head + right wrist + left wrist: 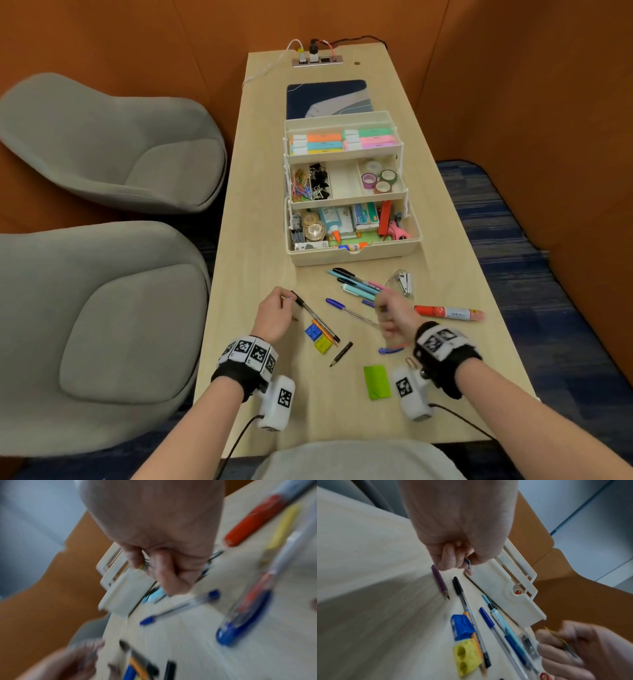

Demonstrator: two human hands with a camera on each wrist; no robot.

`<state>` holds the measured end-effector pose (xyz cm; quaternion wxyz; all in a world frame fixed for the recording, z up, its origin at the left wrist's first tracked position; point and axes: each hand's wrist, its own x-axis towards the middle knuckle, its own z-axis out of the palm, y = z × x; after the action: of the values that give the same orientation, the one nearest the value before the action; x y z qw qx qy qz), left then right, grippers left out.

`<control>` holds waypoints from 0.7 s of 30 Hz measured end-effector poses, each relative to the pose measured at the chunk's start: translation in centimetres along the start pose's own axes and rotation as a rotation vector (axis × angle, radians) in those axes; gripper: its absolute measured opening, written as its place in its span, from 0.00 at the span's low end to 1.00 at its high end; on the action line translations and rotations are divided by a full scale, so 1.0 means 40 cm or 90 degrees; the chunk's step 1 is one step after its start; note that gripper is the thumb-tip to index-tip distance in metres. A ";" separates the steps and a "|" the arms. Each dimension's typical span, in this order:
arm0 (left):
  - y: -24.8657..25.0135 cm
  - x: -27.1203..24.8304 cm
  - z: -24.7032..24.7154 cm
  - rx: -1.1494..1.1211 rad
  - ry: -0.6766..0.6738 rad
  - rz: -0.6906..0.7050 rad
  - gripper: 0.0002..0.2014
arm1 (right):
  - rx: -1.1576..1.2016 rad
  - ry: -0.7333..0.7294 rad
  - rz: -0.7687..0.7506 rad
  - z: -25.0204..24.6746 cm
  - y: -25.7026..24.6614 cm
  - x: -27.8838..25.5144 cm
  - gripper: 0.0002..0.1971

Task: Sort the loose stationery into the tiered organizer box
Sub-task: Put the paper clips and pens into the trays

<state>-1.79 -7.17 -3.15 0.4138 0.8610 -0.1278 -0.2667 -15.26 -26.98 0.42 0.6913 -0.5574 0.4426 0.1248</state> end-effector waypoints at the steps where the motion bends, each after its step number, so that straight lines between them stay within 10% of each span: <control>1: 0.005 0.003 0.004 -0.036 -0.001 -0.031 0.10 | 0.129 -0.004 -0.004 -0.042 0.003 -0.008 0.09; 10: 0.123 0.011 0.071 -0.314 -0.088 -0.219 0.18 | 0.455 -0.088 -0.099 -0.201 0.029 -0.088 0.10; 17: 0.224 0.006 0.071 -0.320 -0.222 -0.123 0.11 | 0.491 -0.123 -0.078 -0.199 0.021 -0.092 0.11; 21: 0.286 -0.006 0.097 0.010 -0.371 0.032 0.08 | 0.464 -0.126 -0.085 -0.208 -0.002 -0.089 0.09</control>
<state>-4.15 -16.71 3.87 0.3594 0.7478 -0.2648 -0.4915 -21.18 -33.19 3.27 0.8901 -0.2883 0.3516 -0.0328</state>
